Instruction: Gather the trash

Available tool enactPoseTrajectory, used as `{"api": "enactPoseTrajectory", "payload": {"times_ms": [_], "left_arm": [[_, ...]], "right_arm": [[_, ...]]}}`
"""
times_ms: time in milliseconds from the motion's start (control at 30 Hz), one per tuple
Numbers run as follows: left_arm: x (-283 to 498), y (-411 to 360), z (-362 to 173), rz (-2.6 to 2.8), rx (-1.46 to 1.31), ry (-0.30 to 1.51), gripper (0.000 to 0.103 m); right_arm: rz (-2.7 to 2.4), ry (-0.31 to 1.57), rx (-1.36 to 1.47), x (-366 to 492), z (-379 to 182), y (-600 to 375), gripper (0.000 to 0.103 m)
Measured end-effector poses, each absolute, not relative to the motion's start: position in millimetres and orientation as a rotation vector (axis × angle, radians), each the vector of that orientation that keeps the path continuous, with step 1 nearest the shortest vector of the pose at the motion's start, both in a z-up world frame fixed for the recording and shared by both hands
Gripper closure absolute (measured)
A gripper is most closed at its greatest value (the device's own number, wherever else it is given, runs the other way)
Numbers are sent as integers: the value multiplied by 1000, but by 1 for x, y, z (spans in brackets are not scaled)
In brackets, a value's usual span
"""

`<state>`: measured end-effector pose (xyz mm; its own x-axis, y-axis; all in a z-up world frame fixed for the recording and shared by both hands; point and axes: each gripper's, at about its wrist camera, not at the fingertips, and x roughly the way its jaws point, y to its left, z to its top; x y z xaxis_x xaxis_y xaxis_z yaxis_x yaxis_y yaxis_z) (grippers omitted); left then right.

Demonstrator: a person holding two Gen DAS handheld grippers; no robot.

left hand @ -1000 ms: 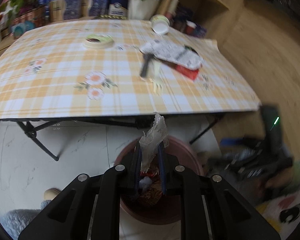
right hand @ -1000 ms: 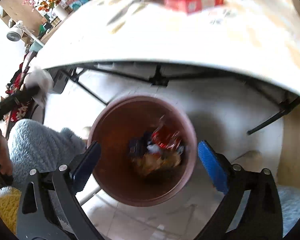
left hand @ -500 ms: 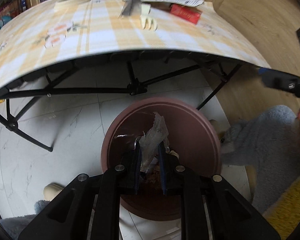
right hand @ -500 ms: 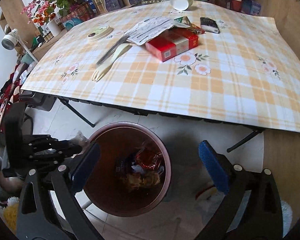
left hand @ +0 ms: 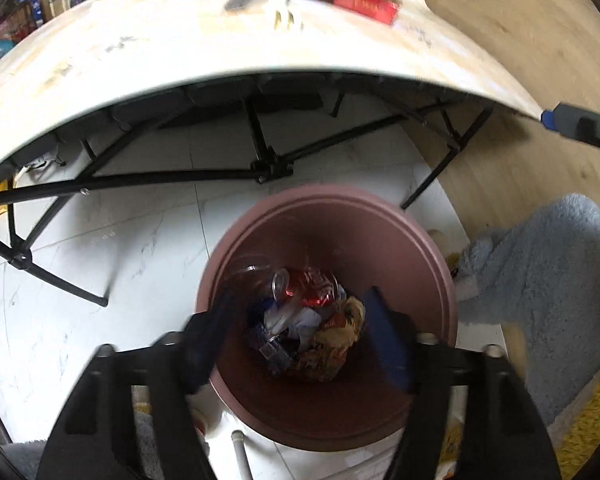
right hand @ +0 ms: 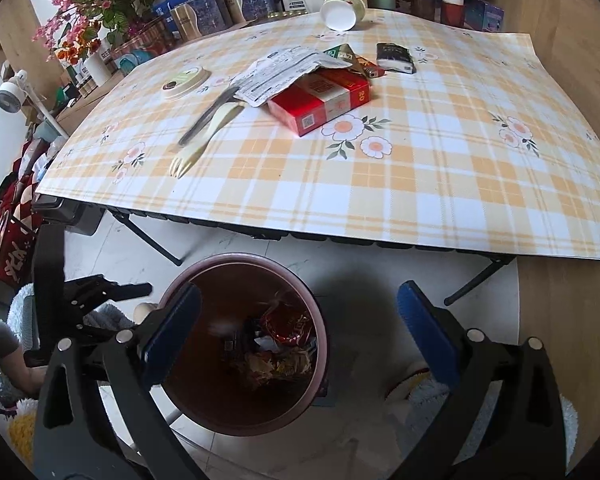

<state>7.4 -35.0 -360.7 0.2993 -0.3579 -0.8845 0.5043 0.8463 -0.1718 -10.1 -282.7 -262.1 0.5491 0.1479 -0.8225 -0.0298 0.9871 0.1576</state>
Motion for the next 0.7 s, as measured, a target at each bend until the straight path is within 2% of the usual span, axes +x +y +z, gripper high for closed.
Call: {"api": "enactPoseTrajectory", "payload": {"times_ms": [100, 233, 467, 700], "left_arm": [[10, -28, -350, -539, 118, 1091, 18], [15, -14, -325, -480, 51, 1002, 12], [16, 27, -265, -356, -70, 749, 8], [43, 60, -227, -274, -141, 692, 7]], "right_arm": [[105, 978, 140, -7, -259, -283, 6], [115, 959, 121, -4, -251, -281, 6], [118, 904, 130, 7, -228, -288, 6], [95, 849, 135, 26, -205, -302, 6]]}}
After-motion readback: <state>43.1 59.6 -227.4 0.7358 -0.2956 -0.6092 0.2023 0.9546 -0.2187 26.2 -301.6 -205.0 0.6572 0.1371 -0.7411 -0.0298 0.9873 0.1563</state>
